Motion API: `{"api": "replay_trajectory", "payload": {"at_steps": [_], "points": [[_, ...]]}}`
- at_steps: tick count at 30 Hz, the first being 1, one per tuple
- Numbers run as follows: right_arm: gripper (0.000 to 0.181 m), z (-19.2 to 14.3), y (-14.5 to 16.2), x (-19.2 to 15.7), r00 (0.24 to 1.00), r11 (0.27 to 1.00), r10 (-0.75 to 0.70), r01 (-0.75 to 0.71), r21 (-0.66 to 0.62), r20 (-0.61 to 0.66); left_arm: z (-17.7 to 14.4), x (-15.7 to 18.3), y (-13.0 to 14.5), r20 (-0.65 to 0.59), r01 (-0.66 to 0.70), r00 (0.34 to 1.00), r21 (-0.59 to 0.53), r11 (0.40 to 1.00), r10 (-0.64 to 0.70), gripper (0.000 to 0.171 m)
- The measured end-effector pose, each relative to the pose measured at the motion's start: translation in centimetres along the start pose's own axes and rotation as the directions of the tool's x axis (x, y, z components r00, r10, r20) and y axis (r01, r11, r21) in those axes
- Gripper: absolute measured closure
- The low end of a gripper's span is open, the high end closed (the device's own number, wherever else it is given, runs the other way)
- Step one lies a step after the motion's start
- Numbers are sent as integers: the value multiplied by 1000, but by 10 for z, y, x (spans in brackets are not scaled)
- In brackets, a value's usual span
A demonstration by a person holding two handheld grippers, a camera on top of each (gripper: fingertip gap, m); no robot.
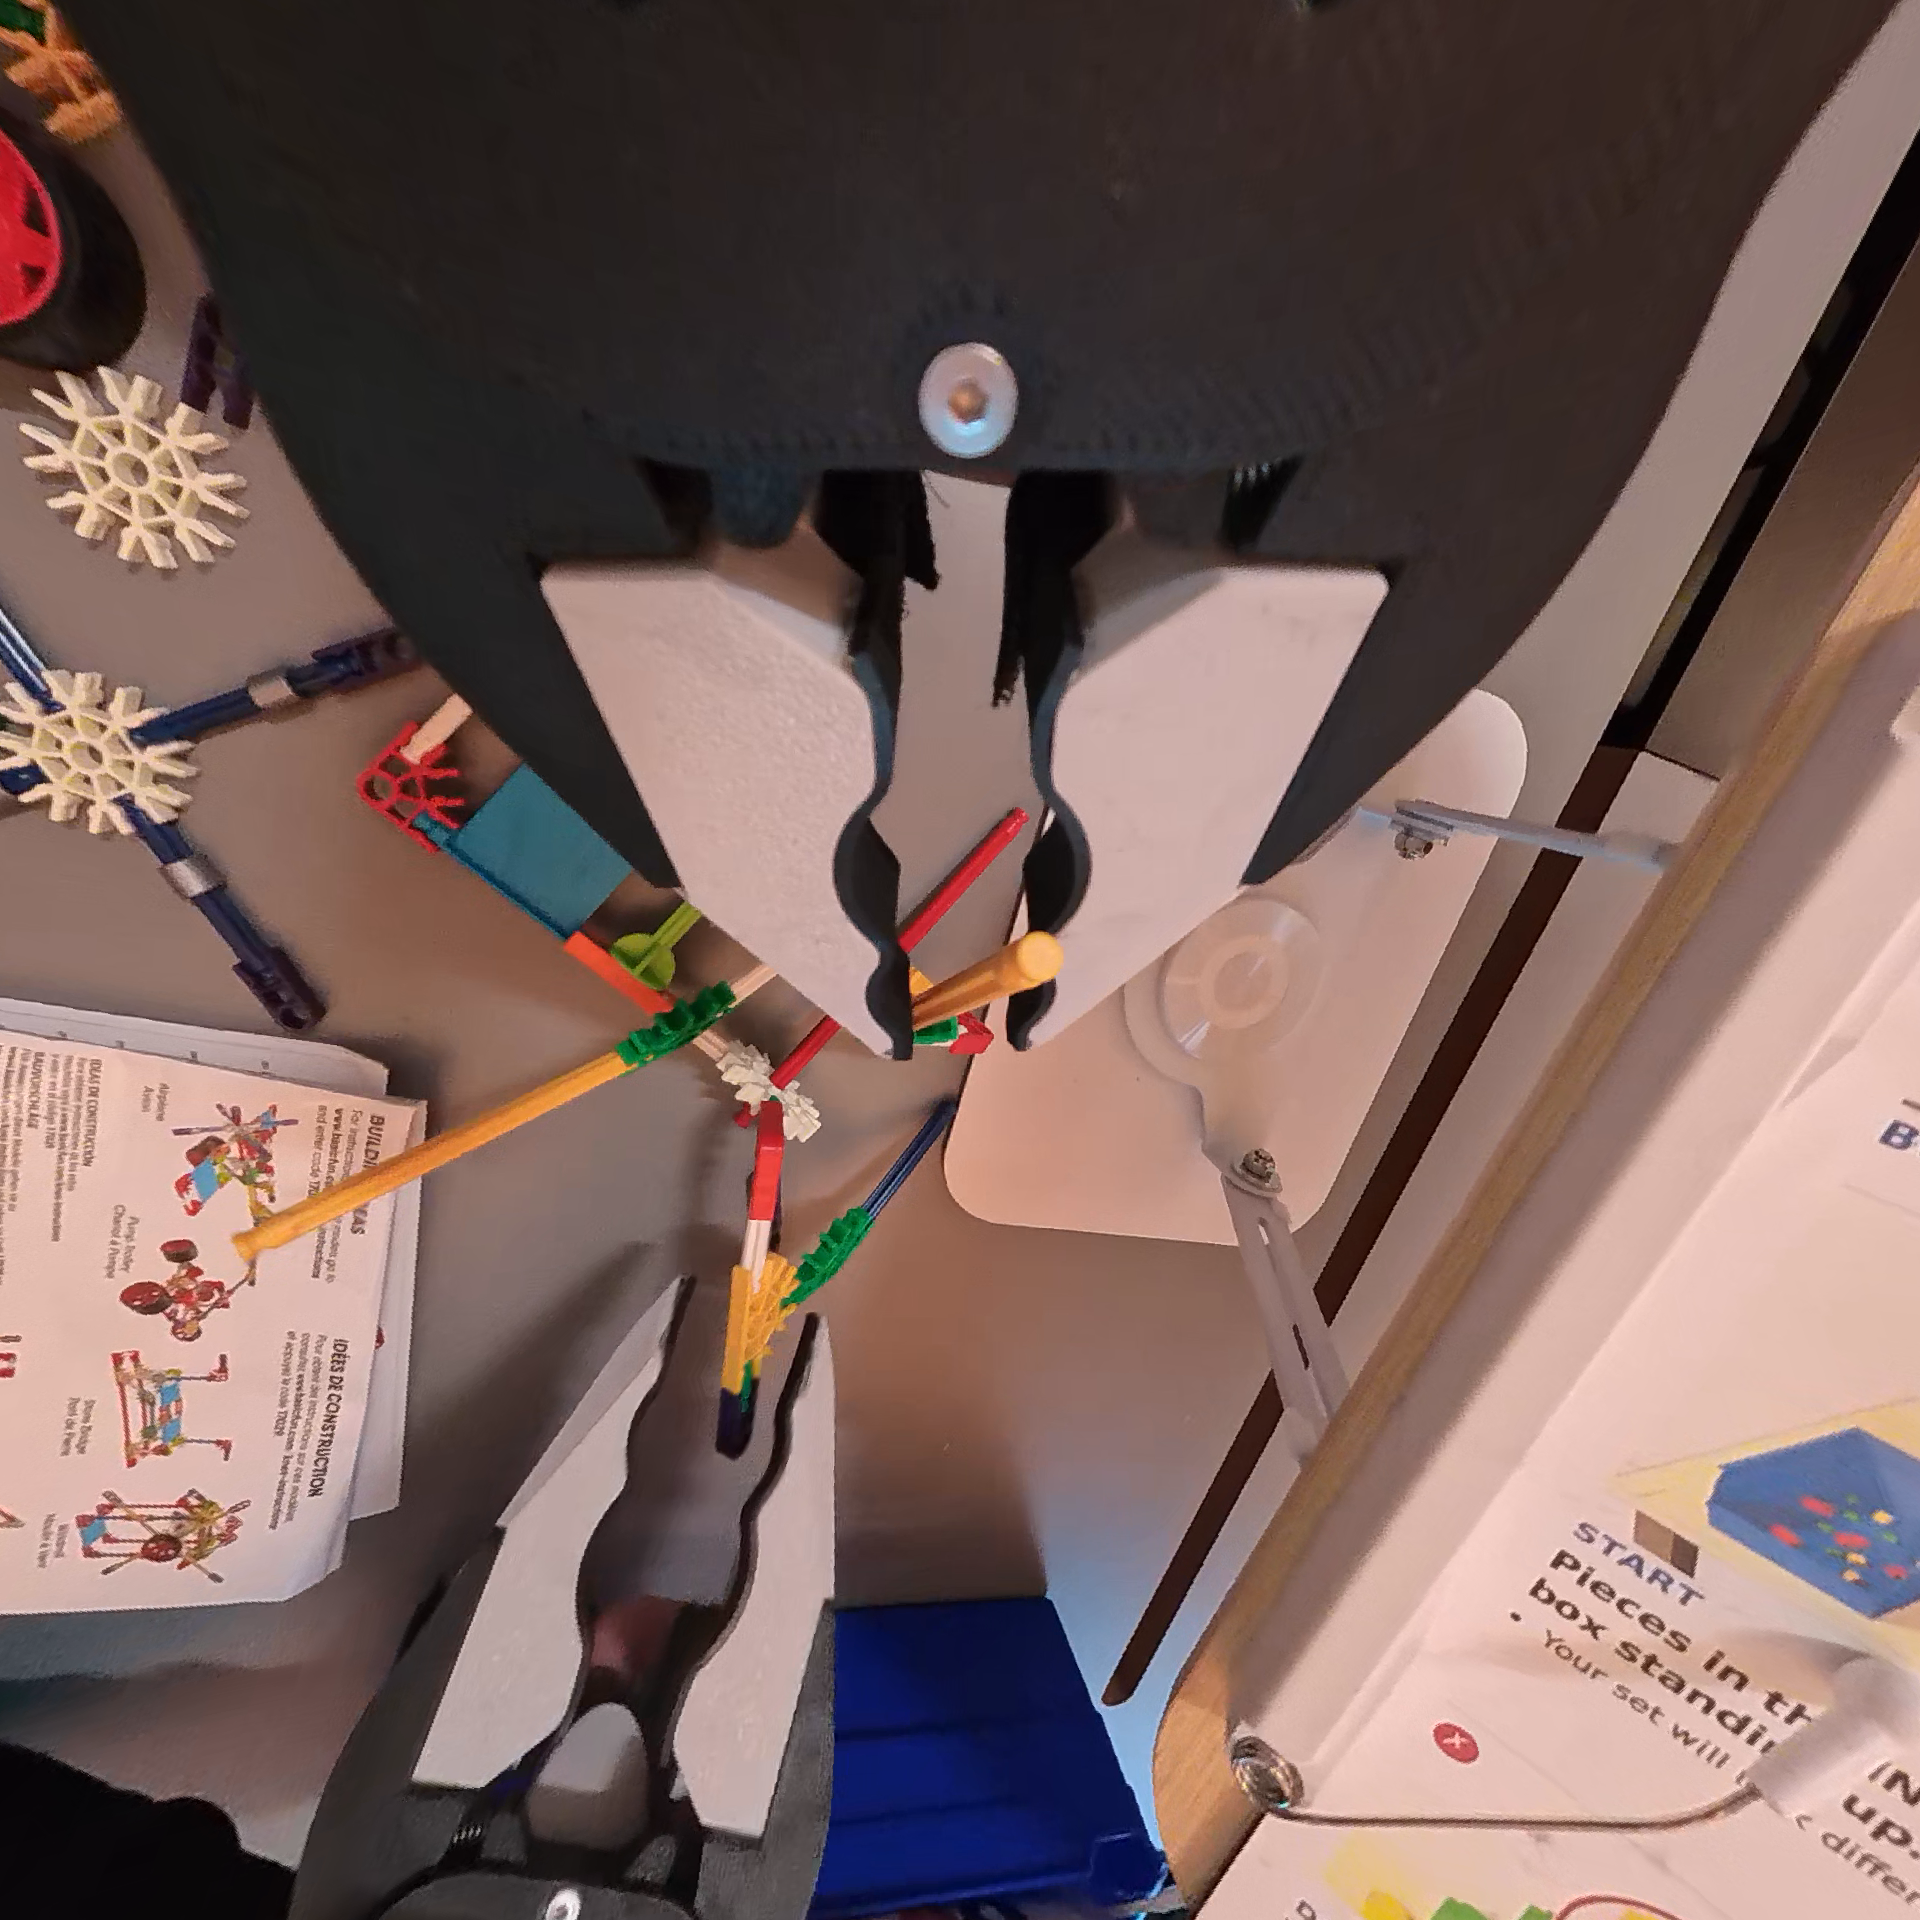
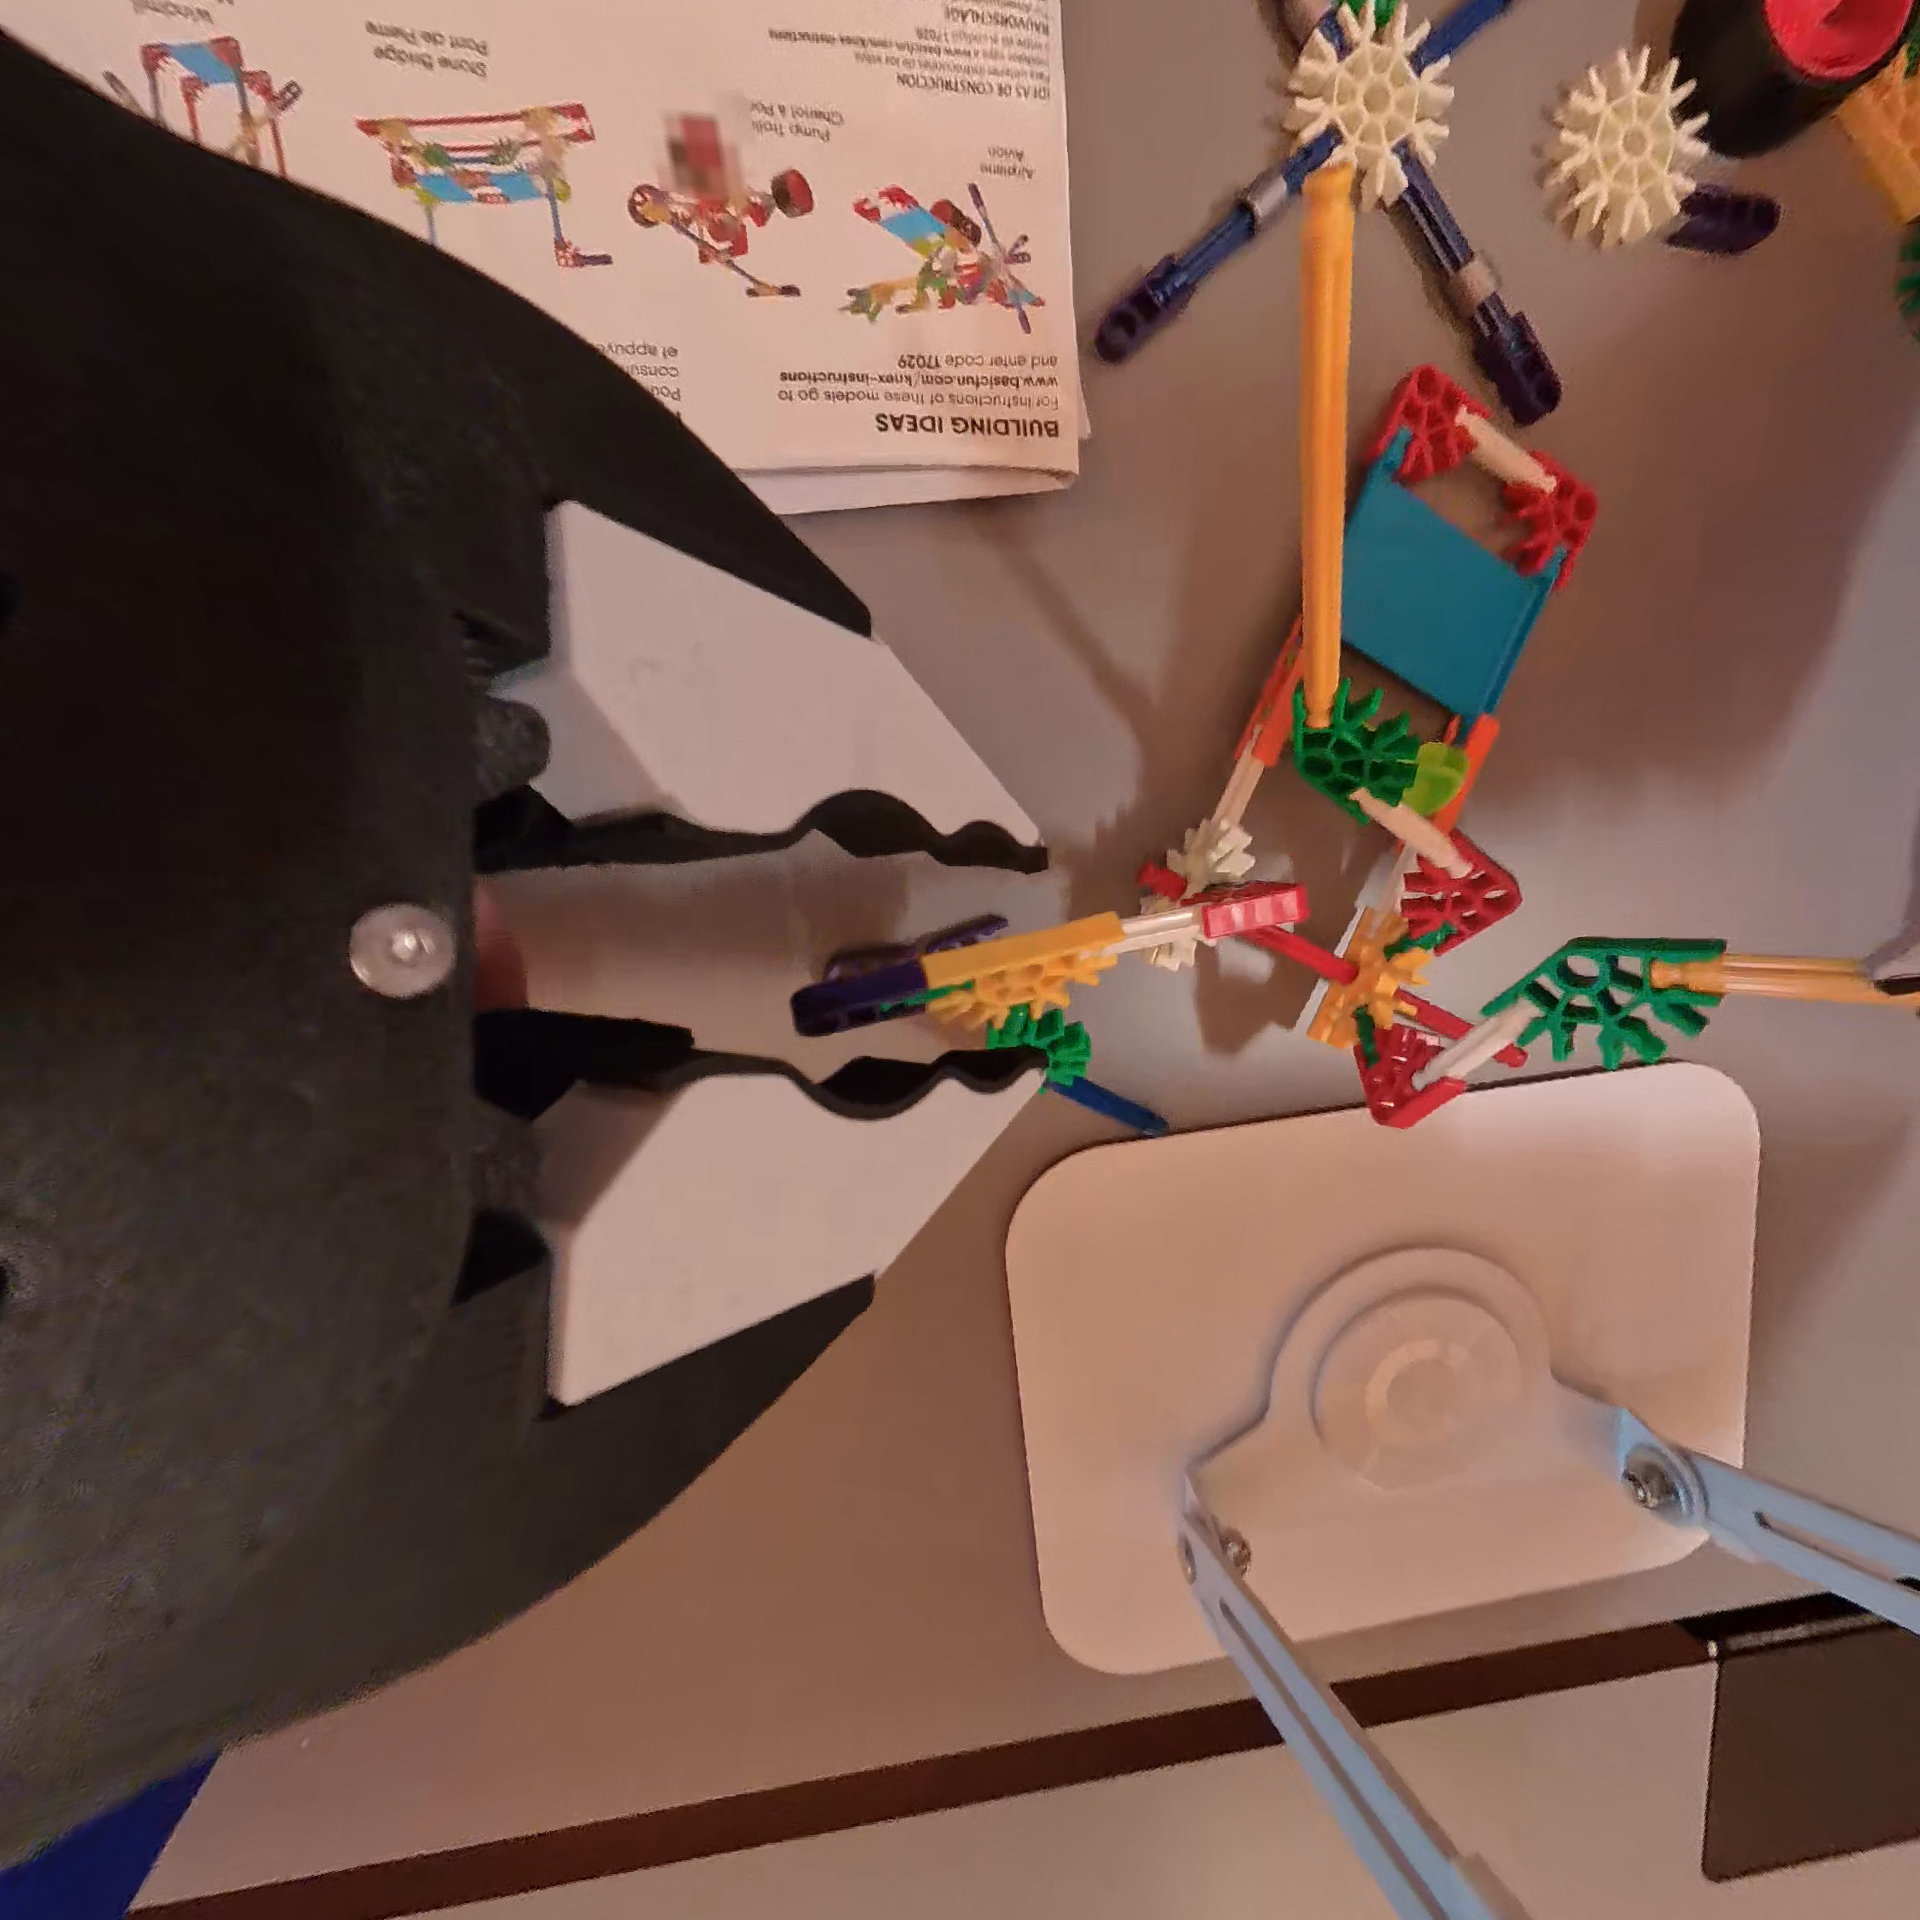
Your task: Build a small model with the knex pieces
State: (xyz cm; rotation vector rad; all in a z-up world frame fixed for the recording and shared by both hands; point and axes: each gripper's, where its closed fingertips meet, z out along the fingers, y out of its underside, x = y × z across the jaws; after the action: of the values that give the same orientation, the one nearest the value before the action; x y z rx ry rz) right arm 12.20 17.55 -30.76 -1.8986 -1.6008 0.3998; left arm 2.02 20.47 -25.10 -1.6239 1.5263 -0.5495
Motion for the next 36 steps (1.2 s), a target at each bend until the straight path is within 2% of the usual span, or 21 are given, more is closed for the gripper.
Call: {"api": "replay_trajectory", "payload": {"at_steps": [2,6,20,36], "points": [[147,6,8,1,1000,999,-23,22,-45,-16,-1,-1,1,-2,6,1000,3,1000,-6,156],[164,12,9,0,998,997,-54,52,-60,-30,-2,-6,3,8,20,1000,6,1000,-20,154],[166,13,14,-2,995,990,-96,93,-102,-31,-1,-36,15,67,204,976,43,978,-206,144],[167,13,14,-3,994,989,-102,99,-106,-31,1,-42,19,74,234,968,64,970,-239,142]]}}
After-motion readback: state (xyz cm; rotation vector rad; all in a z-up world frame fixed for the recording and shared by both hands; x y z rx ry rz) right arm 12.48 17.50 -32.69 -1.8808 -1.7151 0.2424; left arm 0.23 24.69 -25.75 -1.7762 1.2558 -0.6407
